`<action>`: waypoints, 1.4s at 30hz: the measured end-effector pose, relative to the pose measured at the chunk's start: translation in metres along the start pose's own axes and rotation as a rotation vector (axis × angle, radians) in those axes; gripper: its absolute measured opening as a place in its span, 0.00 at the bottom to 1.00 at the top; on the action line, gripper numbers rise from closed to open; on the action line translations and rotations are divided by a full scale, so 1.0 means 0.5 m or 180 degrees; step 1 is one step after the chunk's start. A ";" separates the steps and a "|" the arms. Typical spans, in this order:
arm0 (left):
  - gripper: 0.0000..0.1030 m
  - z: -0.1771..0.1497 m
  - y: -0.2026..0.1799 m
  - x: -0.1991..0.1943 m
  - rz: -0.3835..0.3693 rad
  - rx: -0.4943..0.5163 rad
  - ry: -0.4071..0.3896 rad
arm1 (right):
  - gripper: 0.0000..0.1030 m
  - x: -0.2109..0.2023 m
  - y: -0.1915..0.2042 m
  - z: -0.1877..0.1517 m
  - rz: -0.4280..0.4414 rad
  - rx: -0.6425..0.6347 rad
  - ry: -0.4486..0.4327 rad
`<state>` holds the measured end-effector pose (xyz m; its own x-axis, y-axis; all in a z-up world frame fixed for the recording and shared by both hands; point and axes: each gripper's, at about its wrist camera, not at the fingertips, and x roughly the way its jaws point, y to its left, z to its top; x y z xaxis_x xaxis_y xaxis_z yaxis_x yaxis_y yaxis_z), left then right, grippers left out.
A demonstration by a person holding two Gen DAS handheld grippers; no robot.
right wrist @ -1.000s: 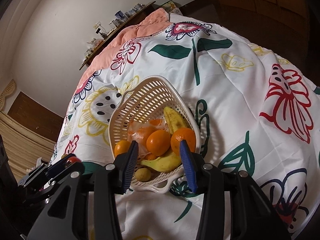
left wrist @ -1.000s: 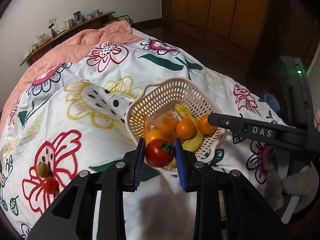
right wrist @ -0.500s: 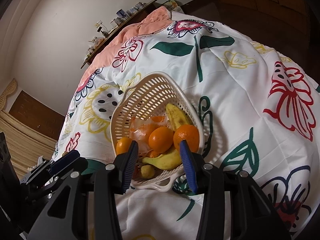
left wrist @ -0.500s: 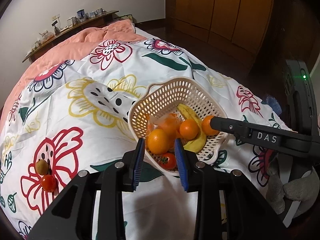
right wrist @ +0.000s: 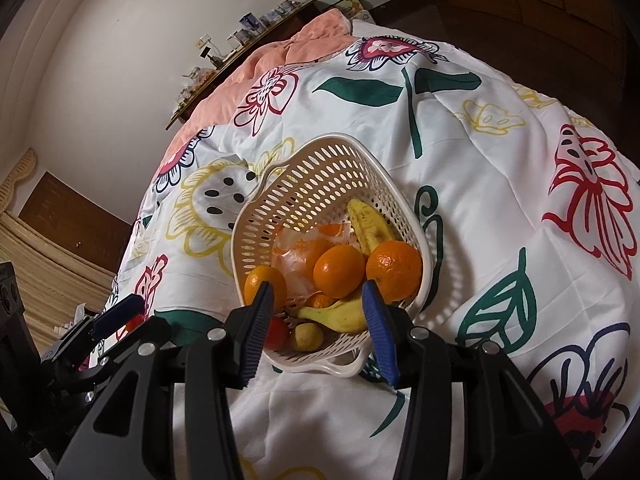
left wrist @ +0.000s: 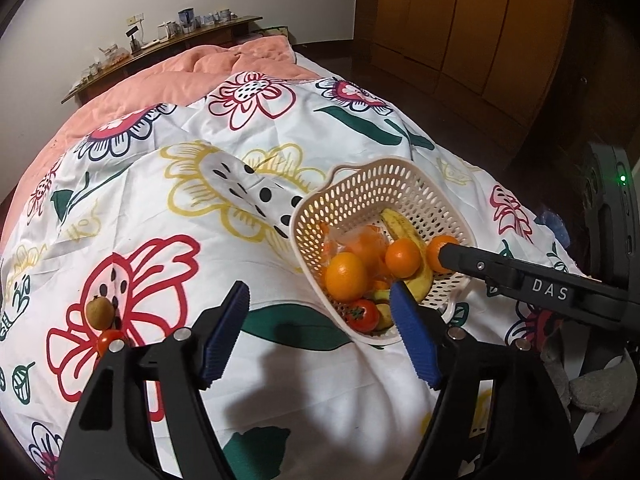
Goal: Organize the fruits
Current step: 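Move both tools back to the remaining kiwi and cherry tomato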
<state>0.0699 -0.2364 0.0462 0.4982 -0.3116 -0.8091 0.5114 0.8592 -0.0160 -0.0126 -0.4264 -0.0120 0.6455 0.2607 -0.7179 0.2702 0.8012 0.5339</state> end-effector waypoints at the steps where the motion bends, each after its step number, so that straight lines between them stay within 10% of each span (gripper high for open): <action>1: 0.72 0.000 0.003 -0.002 0.0007 -0.0007 -0.0007 | 0.45 0.000 0.001 0.000 0.0002 -0.0005 0.0002; 42: 0.85 -0.027 0.119 -0.068 0.0549 -0.0237 -0.0307 | 0.63 0.013 0.119 -0.030 0.0186 -0.0541 0.0069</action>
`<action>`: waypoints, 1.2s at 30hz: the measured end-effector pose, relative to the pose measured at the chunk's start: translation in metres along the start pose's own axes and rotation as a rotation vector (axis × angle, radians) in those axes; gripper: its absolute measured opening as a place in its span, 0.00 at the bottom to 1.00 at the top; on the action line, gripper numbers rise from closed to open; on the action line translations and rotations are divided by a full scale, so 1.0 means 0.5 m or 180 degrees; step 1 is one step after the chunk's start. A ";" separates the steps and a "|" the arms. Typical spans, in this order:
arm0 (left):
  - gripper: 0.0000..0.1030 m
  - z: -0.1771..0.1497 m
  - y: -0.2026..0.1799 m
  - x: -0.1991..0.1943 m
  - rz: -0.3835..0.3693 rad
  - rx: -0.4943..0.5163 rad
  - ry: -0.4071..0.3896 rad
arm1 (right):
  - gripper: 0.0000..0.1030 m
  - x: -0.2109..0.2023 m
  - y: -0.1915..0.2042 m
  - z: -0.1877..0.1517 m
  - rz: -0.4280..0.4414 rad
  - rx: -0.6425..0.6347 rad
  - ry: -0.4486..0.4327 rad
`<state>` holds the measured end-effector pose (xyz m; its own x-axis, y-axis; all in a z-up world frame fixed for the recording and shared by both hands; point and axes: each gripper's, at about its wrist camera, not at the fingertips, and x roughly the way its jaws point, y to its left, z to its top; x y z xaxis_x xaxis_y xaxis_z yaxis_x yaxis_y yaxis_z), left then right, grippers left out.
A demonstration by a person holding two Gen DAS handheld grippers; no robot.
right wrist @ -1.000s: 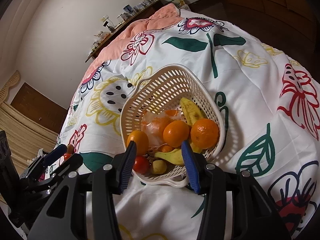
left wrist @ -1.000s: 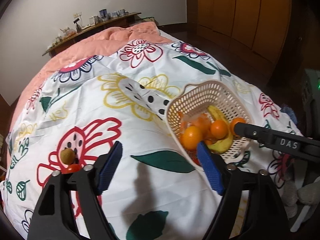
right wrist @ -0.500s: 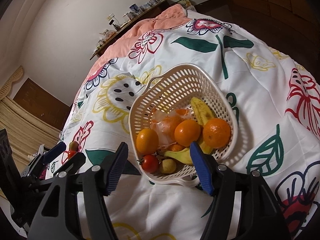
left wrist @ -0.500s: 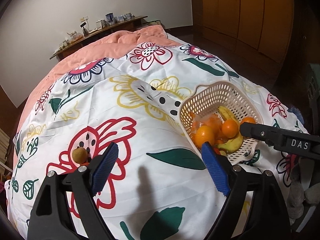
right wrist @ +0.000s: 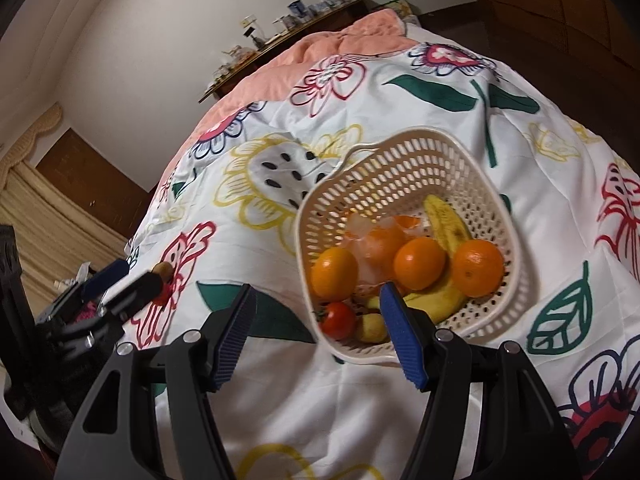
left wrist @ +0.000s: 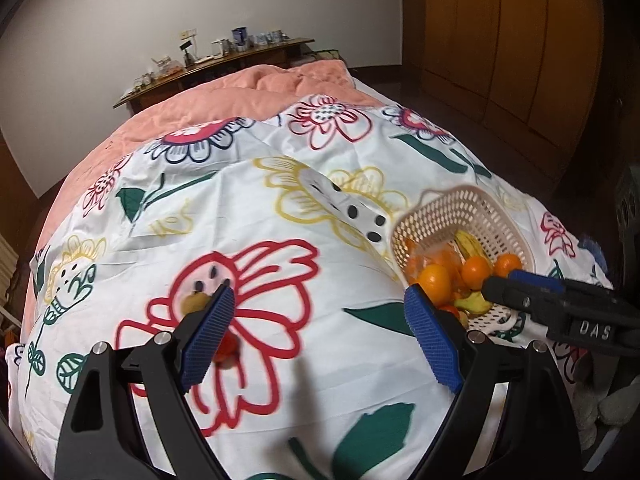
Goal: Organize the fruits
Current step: 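Move both tools back to the remaining kiwi and cherry tomato, then grasp the last cherry tomato with the right tool while the left tool lowers onto the kiwi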
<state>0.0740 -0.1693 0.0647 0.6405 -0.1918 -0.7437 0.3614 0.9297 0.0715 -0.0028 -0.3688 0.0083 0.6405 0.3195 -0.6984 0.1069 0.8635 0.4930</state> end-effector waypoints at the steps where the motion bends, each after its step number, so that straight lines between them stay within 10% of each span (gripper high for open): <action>1: 0.85 0.001 0.010 -0.003 0.0000 -0.0033 -0.0004 | 0.63 0.001 0.007 -0.001 0.0009 -0.0038 0.0007; 36: 0.85 -0.050 0.345 -0.065 0.0261 -0.1073 -0.0153 | 0.62 0.178 0.412 -0.023 0.0243 -0.1480 0.0861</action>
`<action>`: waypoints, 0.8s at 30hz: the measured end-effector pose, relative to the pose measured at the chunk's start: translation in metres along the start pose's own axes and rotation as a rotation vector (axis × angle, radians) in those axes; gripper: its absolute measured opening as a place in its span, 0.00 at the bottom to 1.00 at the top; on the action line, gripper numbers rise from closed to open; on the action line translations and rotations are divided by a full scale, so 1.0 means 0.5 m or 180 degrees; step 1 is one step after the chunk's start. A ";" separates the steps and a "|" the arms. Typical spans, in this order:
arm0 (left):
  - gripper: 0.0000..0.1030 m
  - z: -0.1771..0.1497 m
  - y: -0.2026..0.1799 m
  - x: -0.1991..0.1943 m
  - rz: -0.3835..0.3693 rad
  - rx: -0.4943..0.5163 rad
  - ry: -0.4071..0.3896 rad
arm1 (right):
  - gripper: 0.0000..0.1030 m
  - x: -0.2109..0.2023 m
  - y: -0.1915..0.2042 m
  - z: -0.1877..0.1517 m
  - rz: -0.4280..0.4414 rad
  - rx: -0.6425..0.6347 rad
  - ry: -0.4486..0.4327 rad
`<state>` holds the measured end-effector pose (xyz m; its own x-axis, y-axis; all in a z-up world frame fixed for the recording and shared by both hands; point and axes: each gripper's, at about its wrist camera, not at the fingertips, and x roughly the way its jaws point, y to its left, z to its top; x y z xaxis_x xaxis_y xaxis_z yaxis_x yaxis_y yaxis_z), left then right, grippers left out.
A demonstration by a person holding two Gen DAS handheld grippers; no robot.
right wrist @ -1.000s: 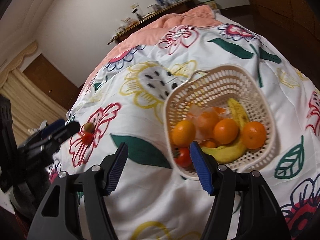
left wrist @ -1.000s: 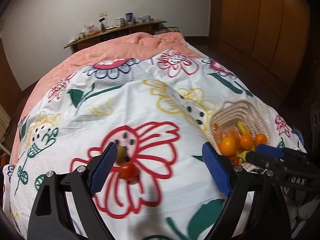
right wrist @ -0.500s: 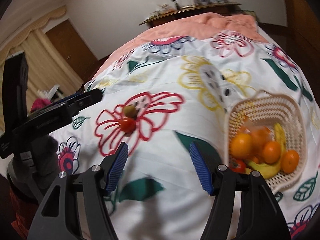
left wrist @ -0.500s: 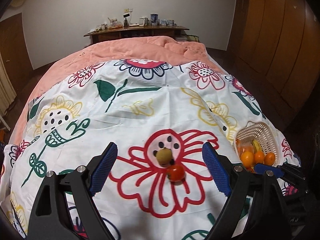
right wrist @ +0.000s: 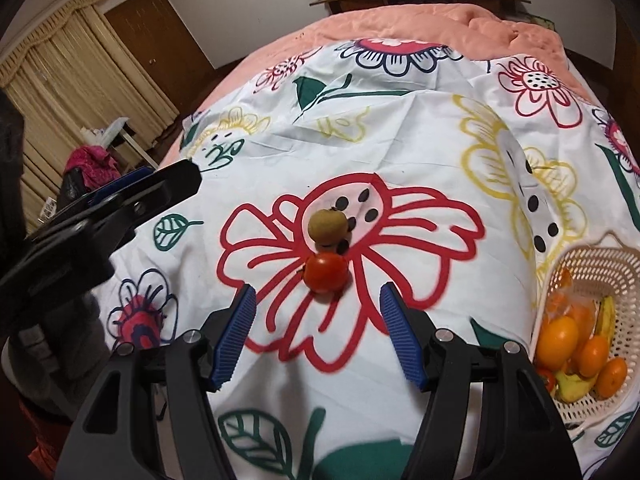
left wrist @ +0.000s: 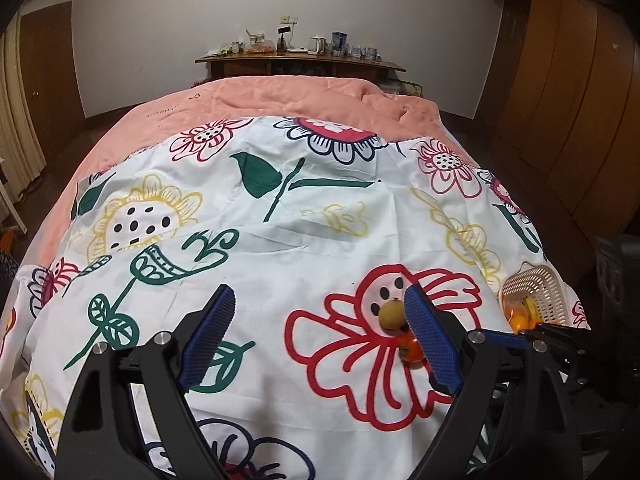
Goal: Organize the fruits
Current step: 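Grasp the last cherry tomato with the right tool while the left tool lowers onto the kiwi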
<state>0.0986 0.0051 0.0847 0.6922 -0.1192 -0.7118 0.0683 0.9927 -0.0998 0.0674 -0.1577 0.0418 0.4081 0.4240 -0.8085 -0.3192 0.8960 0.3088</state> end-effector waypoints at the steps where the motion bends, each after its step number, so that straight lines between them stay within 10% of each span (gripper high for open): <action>1: 0.85 -0.002 0.004 0.002 -0.0005 -0.0016 0.0009 | 0.62 0.006 0.005 0.003 -0.0013 -0.0017 0.0015; 24: 0.85 -0.020 0.040 0.019 -0.0028 -0.0140 0.0059 | 0.32 0.095 0.044 0.032 -0.0551 -0.0255 0.0222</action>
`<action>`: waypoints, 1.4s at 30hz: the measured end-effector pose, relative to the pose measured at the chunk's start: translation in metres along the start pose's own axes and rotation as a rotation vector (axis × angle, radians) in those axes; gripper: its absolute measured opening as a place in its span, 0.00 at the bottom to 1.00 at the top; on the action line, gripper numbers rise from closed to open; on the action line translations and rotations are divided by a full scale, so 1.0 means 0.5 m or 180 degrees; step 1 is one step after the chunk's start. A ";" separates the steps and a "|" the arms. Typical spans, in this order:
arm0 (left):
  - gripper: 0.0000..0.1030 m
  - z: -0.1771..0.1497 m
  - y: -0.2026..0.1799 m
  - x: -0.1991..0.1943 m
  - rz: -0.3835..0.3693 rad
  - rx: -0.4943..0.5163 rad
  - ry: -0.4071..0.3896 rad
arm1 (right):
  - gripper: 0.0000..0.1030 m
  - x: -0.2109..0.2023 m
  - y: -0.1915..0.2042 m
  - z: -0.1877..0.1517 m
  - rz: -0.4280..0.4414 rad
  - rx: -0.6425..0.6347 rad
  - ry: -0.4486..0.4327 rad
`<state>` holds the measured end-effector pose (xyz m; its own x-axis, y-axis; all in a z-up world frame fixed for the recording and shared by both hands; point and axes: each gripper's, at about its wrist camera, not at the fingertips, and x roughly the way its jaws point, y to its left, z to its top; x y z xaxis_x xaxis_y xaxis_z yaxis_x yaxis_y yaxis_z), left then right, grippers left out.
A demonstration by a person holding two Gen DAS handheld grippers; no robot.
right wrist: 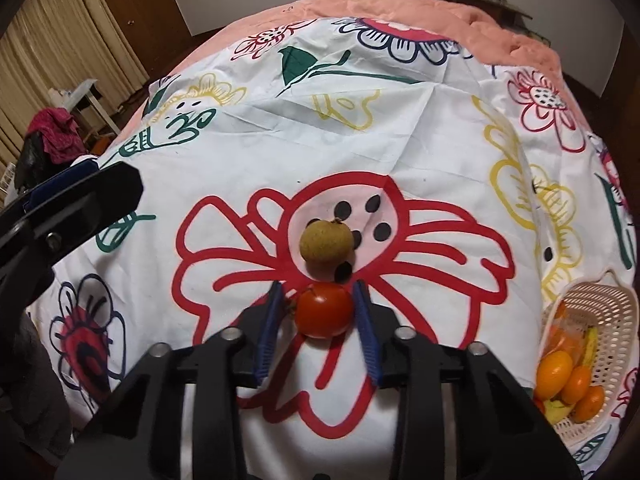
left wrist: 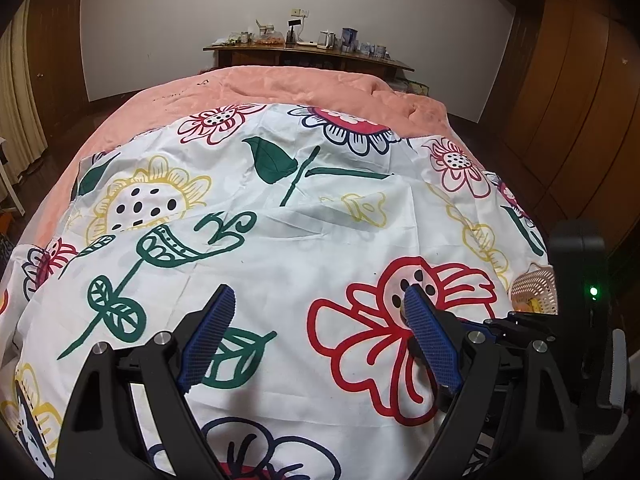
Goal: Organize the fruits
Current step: 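Grasp the last cherry tomato with the right tool while the left tool lowers onto the kiwi, then close the left tool on the brown kiwi while the right tool holds the tomato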
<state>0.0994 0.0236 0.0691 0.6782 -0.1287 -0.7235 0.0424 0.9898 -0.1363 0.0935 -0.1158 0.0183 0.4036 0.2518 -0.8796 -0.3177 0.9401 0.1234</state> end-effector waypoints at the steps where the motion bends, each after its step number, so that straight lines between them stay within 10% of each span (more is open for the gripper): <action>1: 0.85 -0.001 -0.002 0.002 -0.0005 0.0005 0.0006 | 0.31 -0.005 -0.003 -0.003 0.0011 0.0004 -0.0016; 21: 0.83 -0.014 -0.105 0.109 -0.0121 0.0249 0.0426 | 0.30 -0.114 -0.097 -0.088 0.0245 0.0413 -0.0451; 29: 0.56 -0.011 -0.133 0.156 -0.0180 0.0305 0.0612 | 0.30 -0.109 -0.113 -0.113 0.0363 0.0523 -0.0454; 42: 0.53 -0.012 -0.161 0.180 -0.0318 0.0353 0.0654 | 0.31 -0.114 -0.122 -0.118 0.0413 0.0578 -0.0497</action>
<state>0.1526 -0.0680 0.0111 0.5038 -0.2248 -0.8341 0.1895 0.9708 -0.1471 0.0392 -0.2011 0.0336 0.5015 0.3919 -0.7713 -0.2220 0.9199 0.3231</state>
